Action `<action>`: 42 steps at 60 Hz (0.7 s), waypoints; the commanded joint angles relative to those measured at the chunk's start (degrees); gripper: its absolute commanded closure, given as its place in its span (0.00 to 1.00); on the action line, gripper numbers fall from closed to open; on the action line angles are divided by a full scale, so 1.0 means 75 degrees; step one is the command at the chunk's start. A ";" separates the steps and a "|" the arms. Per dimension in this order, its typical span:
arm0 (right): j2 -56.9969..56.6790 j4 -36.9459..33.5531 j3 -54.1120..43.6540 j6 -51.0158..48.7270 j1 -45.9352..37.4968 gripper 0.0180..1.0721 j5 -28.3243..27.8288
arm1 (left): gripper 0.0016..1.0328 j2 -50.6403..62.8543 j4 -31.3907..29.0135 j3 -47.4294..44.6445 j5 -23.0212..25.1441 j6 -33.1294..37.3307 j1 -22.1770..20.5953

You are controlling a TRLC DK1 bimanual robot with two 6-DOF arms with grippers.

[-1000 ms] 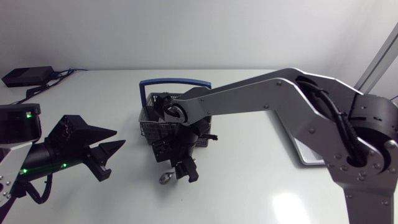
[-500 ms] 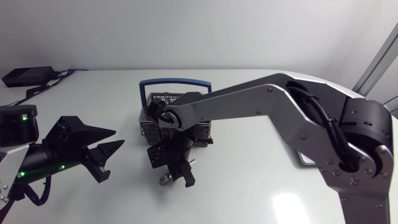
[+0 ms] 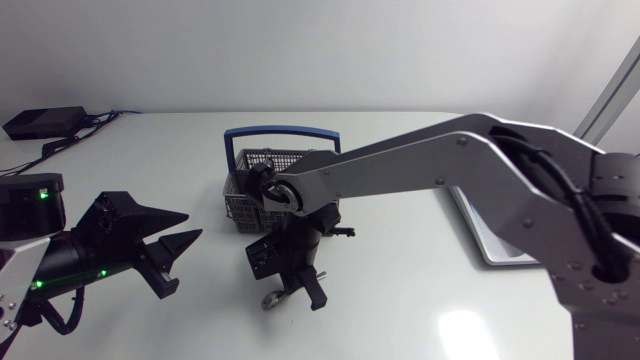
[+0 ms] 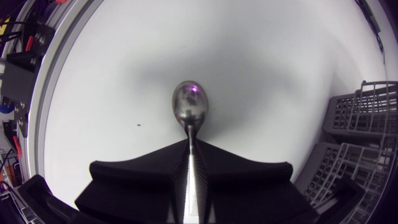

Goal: Unload the cutlery basket into the drawer organizer.

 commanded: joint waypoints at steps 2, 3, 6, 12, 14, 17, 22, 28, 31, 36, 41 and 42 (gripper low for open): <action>-0.0759 0.0056 -0.0600 -0.0004 -0.0031 0.94 0.0077 | 0.56 -0.0083 0.0071 -0.0211 0.0076 0.0023 -0.0085; -0.0865 0.0091 -0.0705 0.0019 -0.0043 0.94 0.0077 | 0.56 -0.0083 0.0071 -0.0211 0.0076 0.0011 -0.0096; -0.1204 0.0149 -0.0975 0.0054 -0.0113 0.94 0.0077 | 0.56 -0.0083 0.0071 -0.0211 0.0064 0.0000 -0.0120; -0.1919 0.0220 -0.1573 0.0066 -0.0347 0.94 0.0030 | 0.56 -0.0083 0.0071 -0.0211 0.0041 -0.0035 -0.0202; -0.2212 0.0220 -0.1819 0.0066 -0.0500 0.94 0.0019 | 0.56 -0.0083 0.0071 -0.0211 0.0005 -0.0047 -0.0261; -0.2552 0.0231 -0.2112 0.0054 -0.0746 0.94 -0.0040 | 0.56 -0.0072 0.0071 -0.0199 -0.0030 -0.0071 -0.0307; -0.3091 0.0231 -0.2627 -0.0051 -0.1203 0.94 -0.0110 | 0.56 -0.0060 0.0071 -0.0164 -0.0135 -0.0106 -0.0448; -0.3724 0.0243 -0.3272 -0.0379 -0.1929 0.94 -0.0228 | 0.55 -0.0013 0.0129 -0.0141 -0.0370 -0.0118 -0.0624; -0.3947 0.0231 -0.3518 -0.0590 -0.2316 0.94 -0.0239 | 0.55 0.0034 0.0188 -0.0129 -0.0545 -0.0141 -0.0753; -0.4298 0.0196 -0.3893 -0.1071 -0.3148 0.94 -0.0263 | 0.55 0.0163 0.0305 -0.0082 -0.0897 -0.0246 -0.0964; -0.4544 0.0102 -0.4151 -0.1610 -0.3992 0.94 -0.0321 | 0.54 0.0245 0.0340 -0.0012 -0.1155 -0.0328 -0.1139; -0.4579 0.0079 -0.4186 -0.1750 -0.4179 0.94 -0.0321 | 0.54 0.0256 0.0352 0.0000 -0.1202 -0.0328 -0.1175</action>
